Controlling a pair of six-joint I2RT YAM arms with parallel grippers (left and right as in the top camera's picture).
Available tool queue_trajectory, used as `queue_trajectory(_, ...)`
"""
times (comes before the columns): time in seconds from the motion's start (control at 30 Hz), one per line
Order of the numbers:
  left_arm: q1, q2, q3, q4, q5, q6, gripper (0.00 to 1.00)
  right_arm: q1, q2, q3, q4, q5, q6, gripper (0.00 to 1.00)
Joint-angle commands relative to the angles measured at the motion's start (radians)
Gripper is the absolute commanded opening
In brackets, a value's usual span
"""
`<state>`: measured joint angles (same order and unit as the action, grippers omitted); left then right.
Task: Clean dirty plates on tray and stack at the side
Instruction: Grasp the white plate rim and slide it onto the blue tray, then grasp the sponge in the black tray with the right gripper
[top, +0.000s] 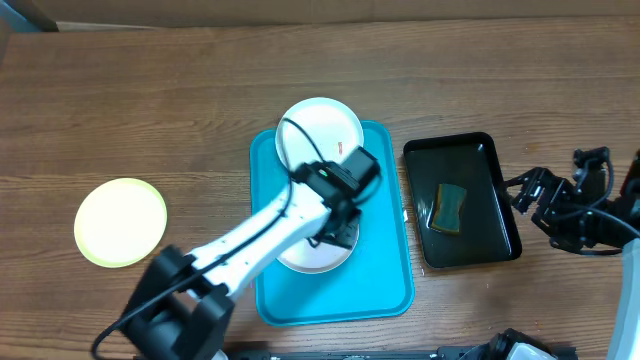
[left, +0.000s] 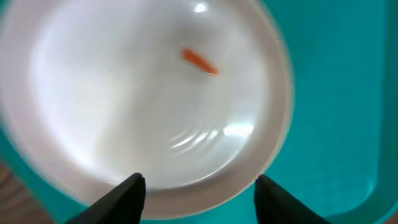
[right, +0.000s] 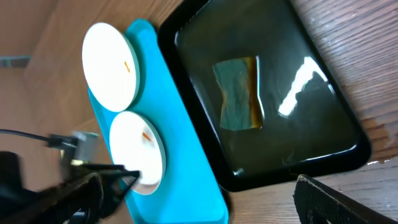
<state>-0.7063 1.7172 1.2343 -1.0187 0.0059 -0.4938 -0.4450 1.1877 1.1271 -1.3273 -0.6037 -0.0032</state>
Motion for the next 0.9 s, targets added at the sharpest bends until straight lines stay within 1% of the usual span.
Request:
queue_trajectory(0.0, 0.117, -0.045, 0.021, -0.071, -0.087, -0.103, 0.61, 0.084, -0.003, 0.011, 0.012, 0.095, 0.032, 1.00)
queue_trajectory(0.17, 0.243, -0.043, -0.072, -0.051, -0.074, -0.116, 0.61, 0.185, -0.002, -0.011, 0.083, 0.171, 0.113, 1.00)
queue_trajectory(0.3, 0.328, -0.043, -0.171, 0.021, -0.053, -0.113, 0.56, 0.249, 0.008, -0.014, 0.128, 0.177, 0.113, 1.00)
queue_trajectory(0.43, 0.383, -0.043, -0.227, 0.080, -0.023, -0.112, 0.41, 0.269, 0.014, -0.014, 0.160, 0.177, 0.114, 1.00)
queue_trajectory(0.47, 0.391, -0.043, -0.241, 0.098, -0.014, -0.112, 0.40, 0.269, 0.014, -0.014, 0.164, 0.177, 0.117, 1.00)
queue_trajectory(0.53, 0.398, -0.043, -0.269, 0.134, 0.011, -0.111, 0.32, 0.269, 0.014, -0.014, 0.166, 0.177, 0.121, 1.00)
queue_trajectory(0.63, 0.395, -0.043, -0.321, 0.202, 0.082, -0.080, 0.29, 0.269, 0.014, -0.014, 0.172, 0.177, 0.121, 1.00)
queue_trajectory(0.7, 0.392, -0.043, -0.354, 0.222, 0.096, -0.079, 0.29, 0.269, 0.014, -0.014, 0.177, 0.177, 0.121, 1.00)
queue_trajectory(0.73, 0.392, -0.043, -0.364, 0.229, 0.098, -0.079, 0.26, 0.269, 0.014, -0.014, 0.183, 0.176, 0.121, 1.00)
queue_trajectory(0.77, 0.392, -0.043, -0.372, 0.238, 0.098, -0.078, 0.21, 0.269, 0.014, -0.014, 0.194, 0.175, 0.121, 1.00)
queue_trajectory(0.83, 0.392, -0.043, -0.375, 0.250, 0.093, -0.061, 0.04, 0.269, 0.015, -0.014, 0.209, 0.173, 0.155, 1.00)
queue_trajectory(0.87, 0.392, -0.043, -0.373, 0.265, 0.097, -0.029, 0.04, 0.269, 0.016, -0.014, 0.209, 0.172, 0.176, 1.00)
